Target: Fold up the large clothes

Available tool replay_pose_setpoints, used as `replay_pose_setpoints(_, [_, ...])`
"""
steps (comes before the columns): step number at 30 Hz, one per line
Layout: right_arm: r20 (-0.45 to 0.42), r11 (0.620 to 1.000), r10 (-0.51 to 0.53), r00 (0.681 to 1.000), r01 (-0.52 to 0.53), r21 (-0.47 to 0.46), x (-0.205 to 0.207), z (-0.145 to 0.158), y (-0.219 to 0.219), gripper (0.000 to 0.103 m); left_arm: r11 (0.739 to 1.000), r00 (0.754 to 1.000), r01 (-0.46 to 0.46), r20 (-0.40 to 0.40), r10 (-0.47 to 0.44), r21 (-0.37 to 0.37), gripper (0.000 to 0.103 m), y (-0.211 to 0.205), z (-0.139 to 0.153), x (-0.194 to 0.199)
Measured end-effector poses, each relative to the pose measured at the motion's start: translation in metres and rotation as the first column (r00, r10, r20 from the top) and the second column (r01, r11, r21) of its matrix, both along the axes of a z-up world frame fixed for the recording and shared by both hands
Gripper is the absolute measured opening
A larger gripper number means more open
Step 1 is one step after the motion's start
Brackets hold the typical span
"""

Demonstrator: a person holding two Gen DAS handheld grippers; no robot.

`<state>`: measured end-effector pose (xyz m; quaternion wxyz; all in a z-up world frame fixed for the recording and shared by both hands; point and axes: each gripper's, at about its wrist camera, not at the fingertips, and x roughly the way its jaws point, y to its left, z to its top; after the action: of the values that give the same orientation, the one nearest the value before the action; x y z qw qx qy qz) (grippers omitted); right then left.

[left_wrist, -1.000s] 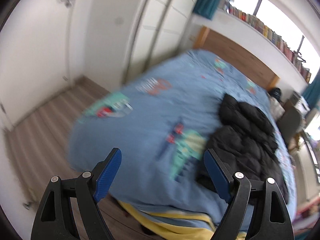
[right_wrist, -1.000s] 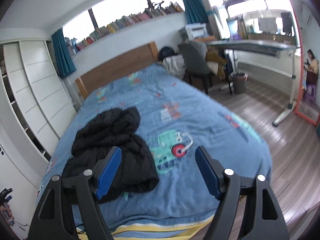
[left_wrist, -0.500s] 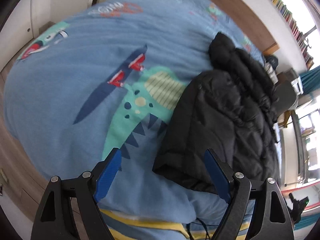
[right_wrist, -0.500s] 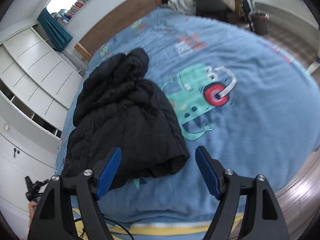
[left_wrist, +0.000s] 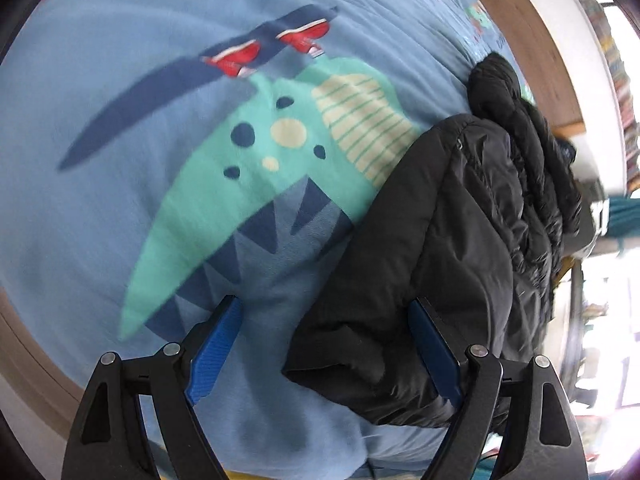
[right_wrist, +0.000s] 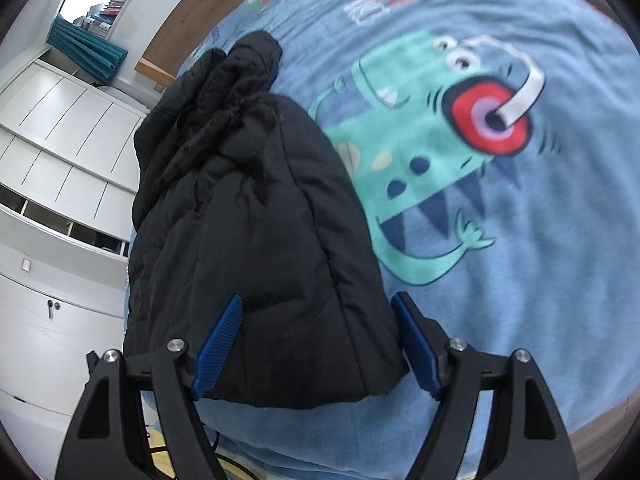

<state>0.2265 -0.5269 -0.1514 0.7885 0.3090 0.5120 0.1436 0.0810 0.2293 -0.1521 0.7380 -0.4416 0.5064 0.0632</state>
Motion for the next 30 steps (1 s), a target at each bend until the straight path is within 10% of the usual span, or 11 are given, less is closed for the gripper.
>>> replay_pose_setpoints(10, [-0.026, 0.995, 0.050, 0.998, -0.048, 0.082, 0.001, -0.019, 0.020, 0.063, 0.982, 0.995, 0.046, 0.100, -0.028, -0.185, 0.073, -0.027, -0.009, -0.005])
replay_pose_setpoints(18, [0.012, 0.986, 0.057, 0.998, -0.058, 0.155, 0.000, -0.014, 0.029, 0.019, 0.967, 0.985, 0.066, 0.174, -0.024, -0.246, 0.015, -0.039, 0.004, -0.003])
replay_pose_setpoints(30, [0.207, 0.979, -0.004, 0.978, -0.039, 0.200, 0.009, 0.054, 0.020, 0.010, 0.958, 0.899, 0.185, 0.431, -0.075, -0.218, 0.009, -0.055, 0.095, 0.031])
